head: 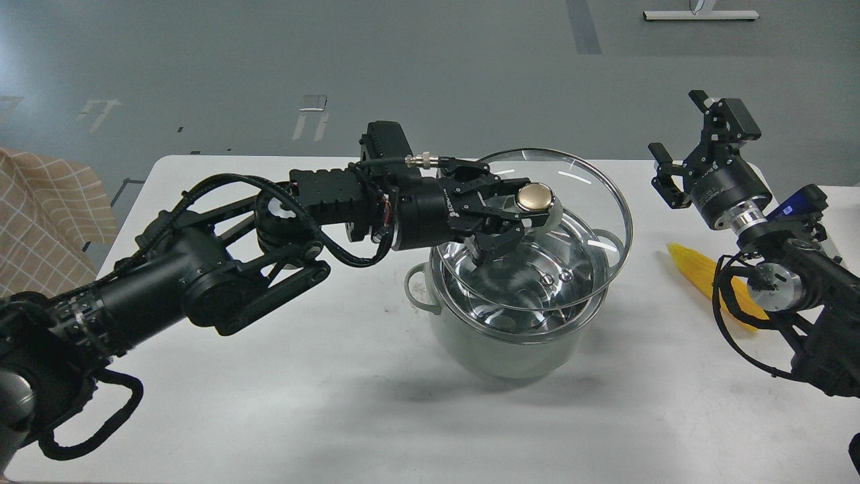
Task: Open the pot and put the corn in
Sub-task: 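Lift the glass lid off the pot and carry it beside the pot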
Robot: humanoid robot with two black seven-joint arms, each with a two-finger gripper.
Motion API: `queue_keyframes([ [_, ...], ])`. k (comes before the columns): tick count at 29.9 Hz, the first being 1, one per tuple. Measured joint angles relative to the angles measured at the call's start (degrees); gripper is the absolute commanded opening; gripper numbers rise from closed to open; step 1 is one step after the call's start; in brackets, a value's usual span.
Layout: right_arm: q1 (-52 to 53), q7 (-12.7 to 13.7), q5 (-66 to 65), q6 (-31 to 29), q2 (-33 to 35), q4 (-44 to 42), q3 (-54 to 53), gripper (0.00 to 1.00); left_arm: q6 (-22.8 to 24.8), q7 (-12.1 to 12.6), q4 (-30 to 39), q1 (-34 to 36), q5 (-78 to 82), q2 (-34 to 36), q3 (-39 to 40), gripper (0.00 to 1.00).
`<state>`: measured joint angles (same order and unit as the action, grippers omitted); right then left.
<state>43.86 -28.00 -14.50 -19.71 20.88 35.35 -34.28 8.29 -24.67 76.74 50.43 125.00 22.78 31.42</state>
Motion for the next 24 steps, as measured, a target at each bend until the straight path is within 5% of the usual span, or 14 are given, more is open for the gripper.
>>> queue_keyframes([
  [8, -0.05, 0.0, 0.0, 0.03, 0.1, 0.13, -0.01, 1.0, -1.1, -2.01, 6.66, -1.35, -1.61, 20.64, 0.21, 0.0],
  [14, -0.07, 0.0, 0.0, -0.04, 0.28, 0.17, 0.0, 1.0, -10.57, -3.3, 7.37, -12.18, -4.37, 32.38, 0.22, 0.0],
  [24, -1.14, 0.0, -0.03, -0.07, 0.13, 0.34, 0.03, 1.0, -21.21, -3.33, 0.58, -24.62, -10.4, 35.47, 0.29, 0.0],
])
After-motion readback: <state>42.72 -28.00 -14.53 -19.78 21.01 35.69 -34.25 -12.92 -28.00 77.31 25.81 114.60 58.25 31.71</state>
